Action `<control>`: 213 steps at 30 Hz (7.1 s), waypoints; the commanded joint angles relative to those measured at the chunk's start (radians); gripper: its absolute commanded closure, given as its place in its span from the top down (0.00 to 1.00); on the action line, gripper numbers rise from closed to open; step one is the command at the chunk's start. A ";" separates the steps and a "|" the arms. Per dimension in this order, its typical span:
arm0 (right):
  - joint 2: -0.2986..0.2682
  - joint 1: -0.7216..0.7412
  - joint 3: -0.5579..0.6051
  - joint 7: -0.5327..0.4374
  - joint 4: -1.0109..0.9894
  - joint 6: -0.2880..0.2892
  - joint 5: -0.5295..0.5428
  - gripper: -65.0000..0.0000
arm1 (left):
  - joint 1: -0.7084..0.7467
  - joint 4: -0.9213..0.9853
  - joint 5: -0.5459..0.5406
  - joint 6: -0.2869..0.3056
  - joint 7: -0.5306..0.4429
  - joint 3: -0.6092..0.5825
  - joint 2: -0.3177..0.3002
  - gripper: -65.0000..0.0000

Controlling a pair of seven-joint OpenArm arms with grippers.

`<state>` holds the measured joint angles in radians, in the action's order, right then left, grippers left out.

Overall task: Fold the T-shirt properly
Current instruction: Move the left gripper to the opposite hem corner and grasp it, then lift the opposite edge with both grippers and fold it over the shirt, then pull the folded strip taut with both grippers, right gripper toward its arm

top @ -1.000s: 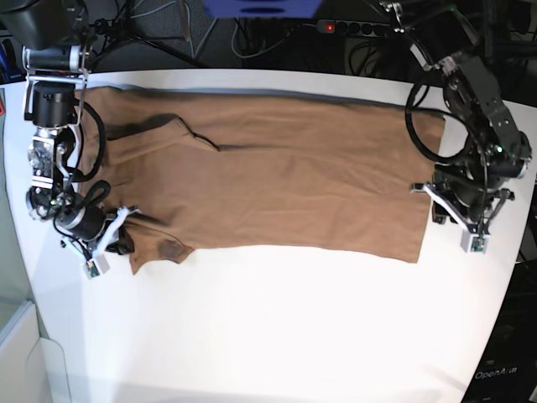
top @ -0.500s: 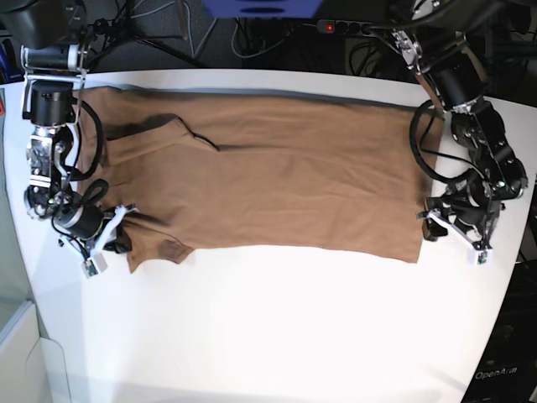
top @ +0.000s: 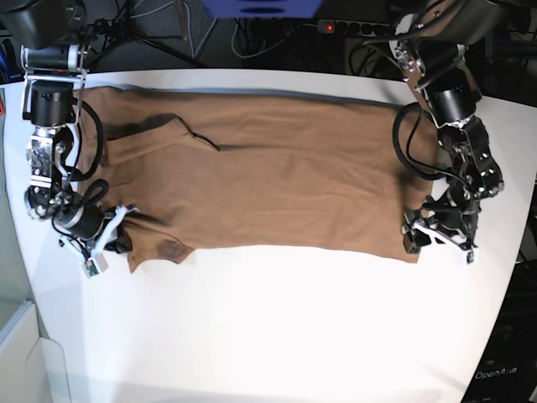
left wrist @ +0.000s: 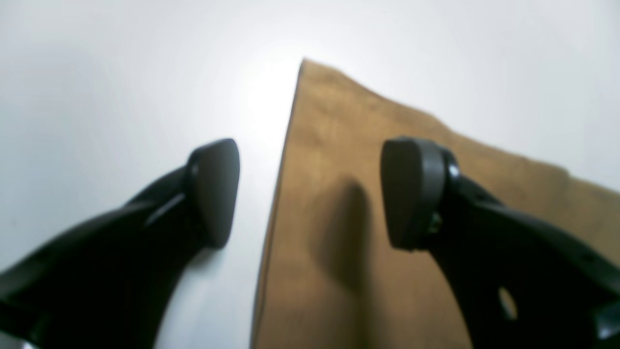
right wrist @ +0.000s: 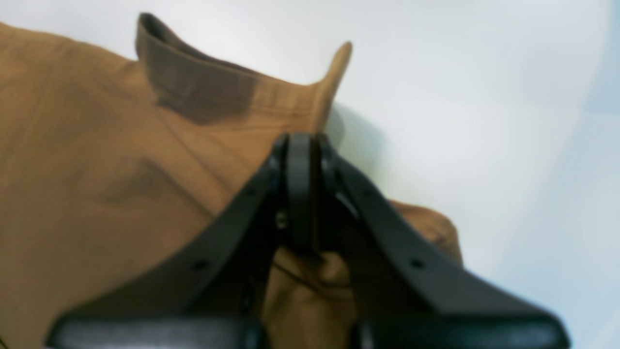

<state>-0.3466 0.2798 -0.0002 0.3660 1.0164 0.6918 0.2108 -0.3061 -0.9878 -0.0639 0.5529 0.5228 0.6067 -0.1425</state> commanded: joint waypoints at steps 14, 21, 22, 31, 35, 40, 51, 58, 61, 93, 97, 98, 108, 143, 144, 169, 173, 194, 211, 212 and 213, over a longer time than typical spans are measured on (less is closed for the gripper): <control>-0.042 0.032 -0.004 0.011 0.017 0.006 0.011 0.01 | -0.161 0.281 -0.014 0.000 -0.161 0.000 -0.049 0.67; -0.047 0.032 -0.005 0.011 0.017 0.006 0.011 0.01 | -0.158 0.287 -0.014 0.005 -0.155 -0.001 -0.044 0.47; -0.047 0.032 -0.005 0.011 0.017 0.006 0.011 0.01 | -0.158 0.289 -0.014 0.005 -0.154 -0.001 -0.044 0.42; -0.045 0.032 -0.005 0.011 0.017 0.006 0.011 0.01 | -0.156 0.290 -0.014 0.006 -0.154 -0.001 -0.044 0.09; -0.044 0.032 -0.005 0.011 0.017 0.006 0.011 0.01 | -0.156 0.280 -0.015 0.006 -0.154 0.002 -0.044 0.04; -0.044 0.028 -0.005 0.003 0.020 0.006 0.012 0.01 | -0.149 0.214 -0.017 0.009 -0.154 0.005 -0.036 0.04; -0.042 -0.070 -0.087 -0.022 0.204 0.006 0.014 0.01 | -0.080 -0.130 -0.017 0.009 0.003 0.003 0.047 0.04; -0.021 -0.205 -0.174 -0.022 0.367 0.006 0.014 0.01 | 0.035 -0.306 -0.096 0.009 0.070 -0.003 0.067 0.04; -0.019 -0.274 -0.217 -0.022 0.445 0.006 0.016 0.01 | 0.101 -0.360 -0.173 0.009 0.093 -0.003 0.065 0.04; 0.146 -0.649 -0.502 -0.028 0.764 0.006 0.011 0.01 | 0.486 -0.593 -0.426 0.009 0.093 0.005 0.024 0.04; 0.149 -0.690 -0.502 -0.028 0.824 0.006 0.011 0.01 | 0.500 -0.596 -0.428 0.009 0.096 0.006 0.019 0.04; 0.154 -0.699 -0.502 -0.028 0.827 0.006 0.011 0.01 | 0.500 -0.598 -0.428 0.009 0.096 0.006 0.019 0.04; 0.191 -0.769 -0.504 -0.065 0.833 0.006 0.011 0.01 | 0.500 -0.593 -0.423 0.009 0.096 0.006 0.017 0.04; 0.380 -0.945 -0.601 -0.373 0.824 0.006 0.011 0.01 | 0.500 -0.592 -0.426 0.009 0.096 0.006 0.019 0.03; 0.380 -0.946 -0.601 -0.374 0.824 0.006 0.011 0.01 | 0.500 -0.592 -0.426 0.009 0.096 0.006 0.019 0.03; 0.452 -1.003 -0.599 -0.374 0.753 0.006 0.011 0.01 | 0.499 -0.592 -0.426 0.009 0.096 0.006 0.024 0.03; 0.449 -0.980 -0.601 -0.374 0.724 0.006 0.011 0.01 | 0.499 -0.592 -0.426 0.009 0.096 0.006 0.024 0.03; 0.452 -0.976 -0.614 -0.371 0.718 0.006 0.016 0.27 | 0.500 -0.592 -0.426 0.009 0.096 0.006 0.020 0.04; 0.465 -0.923 -0.700 -0.367 0.718 0.006 0.017 0.27 | 0.529 -0.599 -0.429 0.009 0.089 0.006 0.025 0.04; 0.465 -0.923 -0.700 -0.367 0.718 0.006 0.017 0.27 | 0.529 -0.601 -0.429 0.009 0.089 0.006 0.025 0.04; 0.465 -0.923 -0.699 -0.367 0.718 0.006 0.017 0.27 | 0.531 -0.601 -0.429 0.011 0.089 0.006 0.025 0.04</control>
<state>0.1249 -0.6353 -0.6937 0.0250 1.7203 0.6952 0.2115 0.2302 -1.5658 -0.4755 0.5568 0.6403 0.6083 -0.1081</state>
